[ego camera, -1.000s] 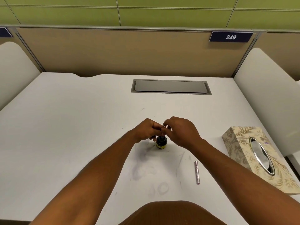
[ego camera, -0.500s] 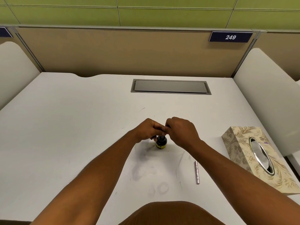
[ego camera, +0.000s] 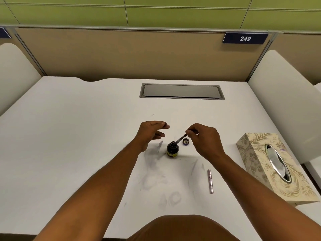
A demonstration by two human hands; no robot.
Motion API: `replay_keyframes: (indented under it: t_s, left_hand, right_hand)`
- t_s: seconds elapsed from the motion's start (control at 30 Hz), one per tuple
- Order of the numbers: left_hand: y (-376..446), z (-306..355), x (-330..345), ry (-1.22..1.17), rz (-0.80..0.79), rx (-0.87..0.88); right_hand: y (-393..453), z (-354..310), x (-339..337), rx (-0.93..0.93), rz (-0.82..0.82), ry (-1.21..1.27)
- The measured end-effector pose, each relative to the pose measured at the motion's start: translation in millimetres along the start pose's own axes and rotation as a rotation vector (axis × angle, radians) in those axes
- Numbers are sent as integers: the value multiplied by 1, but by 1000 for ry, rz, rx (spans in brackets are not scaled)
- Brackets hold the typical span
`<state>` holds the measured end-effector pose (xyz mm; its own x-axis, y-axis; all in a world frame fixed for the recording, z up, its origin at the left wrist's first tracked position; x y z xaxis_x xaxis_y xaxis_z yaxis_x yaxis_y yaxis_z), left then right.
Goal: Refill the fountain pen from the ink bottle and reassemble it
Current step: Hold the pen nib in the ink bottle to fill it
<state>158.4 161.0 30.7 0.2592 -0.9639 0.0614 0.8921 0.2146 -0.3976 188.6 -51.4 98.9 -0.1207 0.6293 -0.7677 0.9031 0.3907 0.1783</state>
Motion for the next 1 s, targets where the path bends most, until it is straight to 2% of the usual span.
replay_keyframes:
  t_s: [0.47, 0.7, 1.0]
  left_hand:
    - [-19, -19, -17, -97, 64, -37]
    - [-25, -21, -24, -176, 86, -51]
    - [-36, -32, -26, -182, 96, -80]
  right_hand:
    - [-20, 17, -13, 110, 196, 152]
    - [-27, 9, -7, 111, 173, 176]
    - [-41, 22, -14, 176, 223, 182]
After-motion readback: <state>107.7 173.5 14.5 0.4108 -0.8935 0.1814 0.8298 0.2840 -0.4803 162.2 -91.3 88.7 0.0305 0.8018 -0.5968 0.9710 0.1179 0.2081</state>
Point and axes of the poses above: each hand's wrist, its own y-axis towards the middle knuckle, its own x-axis out of the palm, z = x × y, the point moved 8 cm from there along y, towards the middle knuckle, and after that the axes turned 6 degrees about -x, right-handed, at the moved point
